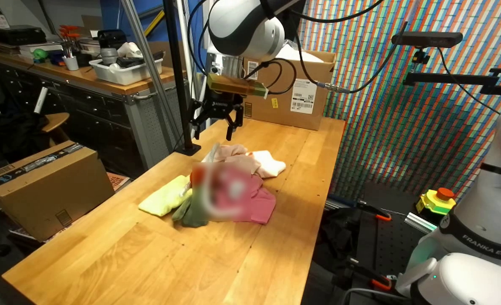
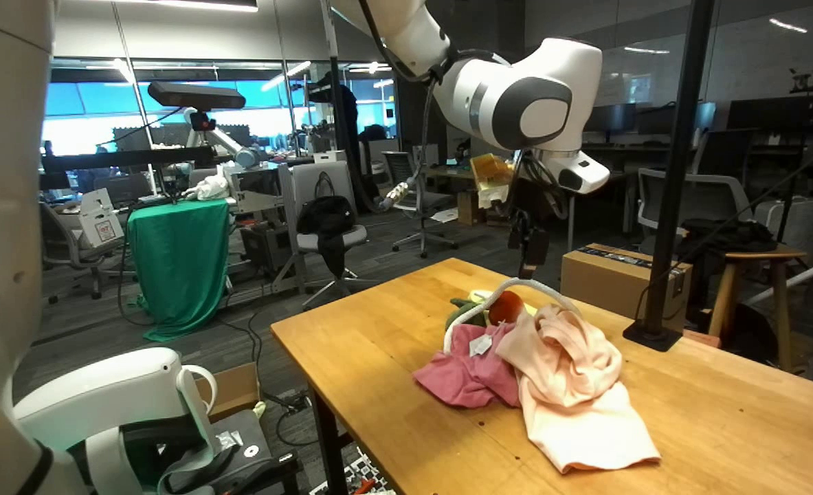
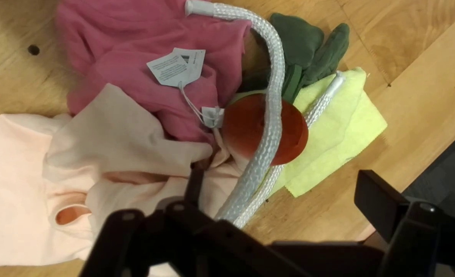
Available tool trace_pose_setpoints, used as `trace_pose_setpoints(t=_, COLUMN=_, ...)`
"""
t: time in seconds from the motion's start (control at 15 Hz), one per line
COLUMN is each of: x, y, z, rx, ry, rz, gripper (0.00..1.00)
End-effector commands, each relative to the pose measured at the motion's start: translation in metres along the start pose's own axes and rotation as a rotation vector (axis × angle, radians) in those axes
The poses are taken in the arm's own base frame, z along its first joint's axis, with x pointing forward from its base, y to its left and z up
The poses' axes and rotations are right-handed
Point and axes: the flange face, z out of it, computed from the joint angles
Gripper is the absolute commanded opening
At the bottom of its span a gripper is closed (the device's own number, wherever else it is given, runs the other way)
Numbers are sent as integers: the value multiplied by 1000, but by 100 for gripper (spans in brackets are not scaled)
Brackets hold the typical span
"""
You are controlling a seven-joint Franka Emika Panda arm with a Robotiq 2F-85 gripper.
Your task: Spread the pile - put the white string on the right, the plush toy on the left and spread the cloths to the sides
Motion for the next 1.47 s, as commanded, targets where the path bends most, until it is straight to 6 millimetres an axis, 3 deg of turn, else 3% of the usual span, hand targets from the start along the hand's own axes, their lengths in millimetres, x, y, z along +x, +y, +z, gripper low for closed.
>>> trace_pose_setpoints(t=0.0, x=3, y=2, z=12, rx=5, ry=52, rz=59, gripper=100)
trace_pose_setpoints(t=0.6, x=3, y=4, z=39, rx=-49, ry=130, rz=94, gripper=100)
trace_pose_setpoints(t=1.4, x=4, y=9, z=46, rx=-94, ry=154, rz=106, gripper=100)
